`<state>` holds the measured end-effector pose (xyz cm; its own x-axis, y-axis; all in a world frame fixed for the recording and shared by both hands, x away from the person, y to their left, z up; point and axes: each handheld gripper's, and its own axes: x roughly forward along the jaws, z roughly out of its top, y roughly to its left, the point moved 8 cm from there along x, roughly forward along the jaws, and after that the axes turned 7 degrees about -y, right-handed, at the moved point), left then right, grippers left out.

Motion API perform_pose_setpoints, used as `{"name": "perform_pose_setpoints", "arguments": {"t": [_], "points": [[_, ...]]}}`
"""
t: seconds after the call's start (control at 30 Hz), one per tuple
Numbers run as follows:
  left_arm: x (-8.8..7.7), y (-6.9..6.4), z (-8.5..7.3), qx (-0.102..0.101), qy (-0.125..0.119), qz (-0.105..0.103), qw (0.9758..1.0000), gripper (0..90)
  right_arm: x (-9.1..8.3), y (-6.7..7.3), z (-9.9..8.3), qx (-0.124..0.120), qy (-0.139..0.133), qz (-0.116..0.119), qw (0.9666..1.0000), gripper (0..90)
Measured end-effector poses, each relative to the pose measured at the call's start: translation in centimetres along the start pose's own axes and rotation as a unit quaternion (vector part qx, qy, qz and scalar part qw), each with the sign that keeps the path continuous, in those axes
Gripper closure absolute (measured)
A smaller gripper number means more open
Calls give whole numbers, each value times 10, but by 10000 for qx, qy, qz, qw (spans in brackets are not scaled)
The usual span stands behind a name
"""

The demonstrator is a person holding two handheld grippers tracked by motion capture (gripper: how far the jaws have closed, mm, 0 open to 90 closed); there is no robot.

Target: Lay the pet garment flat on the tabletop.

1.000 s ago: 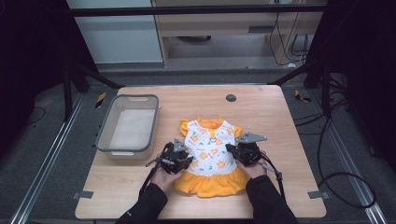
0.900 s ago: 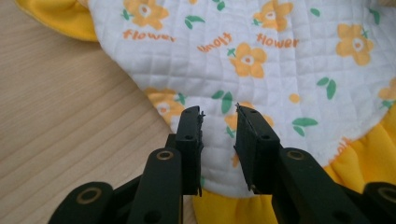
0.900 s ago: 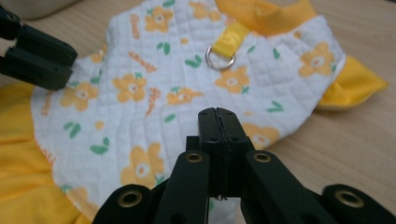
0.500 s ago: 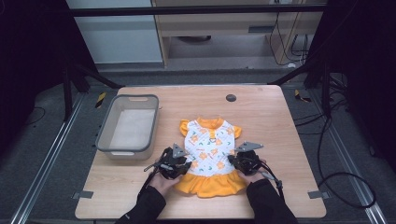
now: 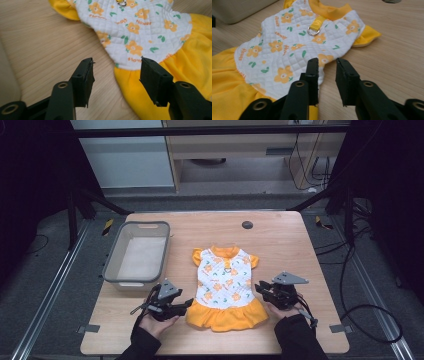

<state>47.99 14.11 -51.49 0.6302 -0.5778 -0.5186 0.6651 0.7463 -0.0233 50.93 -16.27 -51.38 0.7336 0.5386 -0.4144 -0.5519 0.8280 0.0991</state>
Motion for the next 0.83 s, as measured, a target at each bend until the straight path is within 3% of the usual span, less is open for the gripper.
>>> {"name": "perform_pose_setpoints", "arguments": {"t": [0.17,0.37,0.47,0.83], "points": [[-18,9,-9,-85,-90,103,9999,343,-18,-10,-3,90,-156,-73,9998,580],[-32,12,-23,-28,-66,211,9998,298,-36,-19,-10,144,-272,-178,9994,434],[-36,14,-26,-10,-59,282,9996,284,-43,-24,-15,284,-282,-233,9989,373],[-52,30,-38,-250,-84,446,9987,238,-51,-38,-24,471,-324,-514,9970,221]]}}
